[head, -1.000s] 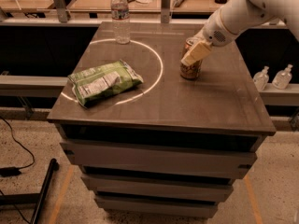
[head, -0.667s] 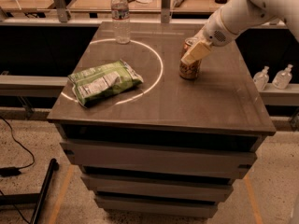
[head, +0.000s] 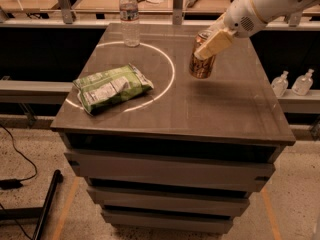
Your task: Pick orange can
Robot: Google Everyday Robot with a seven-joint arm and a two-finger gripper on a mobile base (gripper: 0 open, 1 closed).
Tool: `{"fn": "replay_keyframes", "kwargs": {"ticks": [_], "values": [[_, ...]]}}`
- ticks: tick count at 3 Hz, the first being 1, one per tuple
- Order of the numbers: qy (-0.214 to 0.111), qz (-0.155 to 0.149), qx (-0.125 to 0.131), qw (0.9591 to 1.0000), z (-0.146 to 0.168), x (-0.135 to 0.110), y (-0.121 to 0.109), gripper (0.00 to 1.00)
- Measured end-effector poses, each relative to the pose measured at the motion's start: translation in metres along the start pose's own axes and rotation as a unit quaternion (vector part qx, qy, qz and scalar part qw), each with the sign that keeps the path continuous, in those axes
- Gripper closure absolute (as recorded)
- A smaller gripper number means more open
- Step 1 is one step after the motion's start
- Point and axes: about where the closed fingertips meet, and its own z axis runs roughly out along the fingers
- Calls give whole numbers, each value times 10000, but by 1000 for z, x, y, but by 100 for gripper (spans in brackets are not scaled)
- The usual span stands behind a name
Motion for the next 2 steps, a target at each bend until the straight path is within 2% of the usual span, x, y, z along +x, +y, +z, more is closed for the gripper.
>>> {"fn": "replay_keyframes", "kwargs": {"ticks": [1, 2], "values": [[-144, -363, -129, 9992, -29, -24, 21, 100], [-145, -392, -151, 9990, -30, -25, 23, 100]]}}
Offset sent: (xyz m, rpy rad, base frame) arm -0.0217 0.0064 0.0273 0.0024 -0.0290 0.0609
